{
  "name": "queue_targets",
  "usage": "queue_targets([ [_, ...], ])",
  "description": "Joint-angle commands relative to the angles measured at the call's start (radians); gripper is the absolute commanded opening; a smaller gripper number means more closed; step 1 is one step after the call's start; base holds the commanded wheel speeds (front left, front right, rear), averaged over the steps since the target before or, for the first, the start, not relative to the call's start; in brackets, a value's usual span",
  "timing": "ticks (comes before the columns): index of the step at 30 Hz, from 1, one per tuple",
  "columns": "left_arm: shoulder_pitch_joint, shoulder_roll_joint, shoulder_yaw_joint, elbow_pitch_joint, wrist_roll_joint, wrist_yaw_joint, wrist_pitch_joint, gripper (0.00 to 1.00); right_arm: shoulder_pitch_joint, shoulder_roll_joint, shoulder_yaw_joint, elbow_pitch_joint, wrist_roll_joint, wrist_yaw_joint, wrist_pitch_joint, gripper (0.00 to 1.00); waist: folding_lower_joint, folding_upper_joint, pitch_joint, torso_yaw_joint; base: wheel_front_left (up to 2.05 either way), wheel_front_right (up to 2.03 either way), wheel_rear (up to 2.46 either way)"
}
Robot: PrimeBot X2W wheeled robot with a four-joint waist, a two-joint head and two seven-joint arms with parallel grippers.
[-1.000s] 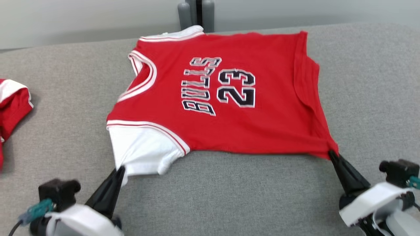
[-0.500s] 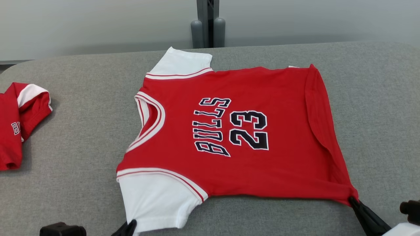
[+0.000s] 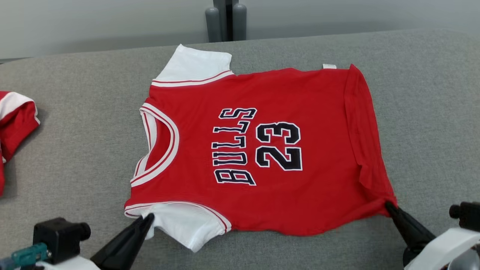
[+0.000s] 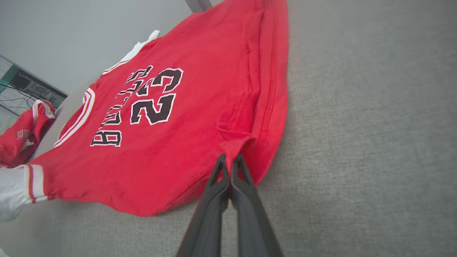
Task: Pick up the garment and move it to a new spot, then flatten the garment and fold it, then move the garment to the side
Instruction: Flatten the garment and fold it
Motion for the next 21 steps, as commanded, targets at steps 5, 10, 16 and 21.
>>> queue_targets([
  [5,-0.147,-0.048,0.037,0.078,-0.084,-0.092,0.012,0.0,-0.108,0.071,-0.095,-0.026,-0.004,0.0,0.088,0.0,0.0,-0.0001,0.071,-0.02,0.0,0.0,0.0],
  [10,-0.264,-0.099,0.066,0.199,-0.164,-0.18,0.02,0.0,-0.203,0.118,-0.151,0.008,-0.038,0.0,0.135,0.0,0.0,-0.0001,0.115,-0.021,0.0,0.0,0.0],
  [16,-0.372,-0.159,0.072,0.358,-0.202,-0.243,0.008,0.0,-0.28,0.138,-0.159,0.071,-0.07,0.0,0.171,0.0,0.0,-0.0001,0.152,-0.015,0.0,0.0,0.0],
  [21,-0.437,-0.214,0.063,0.488,-0.199,-0.28,-0.019,0.0,-0.31,0.141,-0.141,0.114,-0.077,0.0,0.155,0.0,0.0,-0.0001,0.169,-0.016,0.0,0.0,0.0],
])
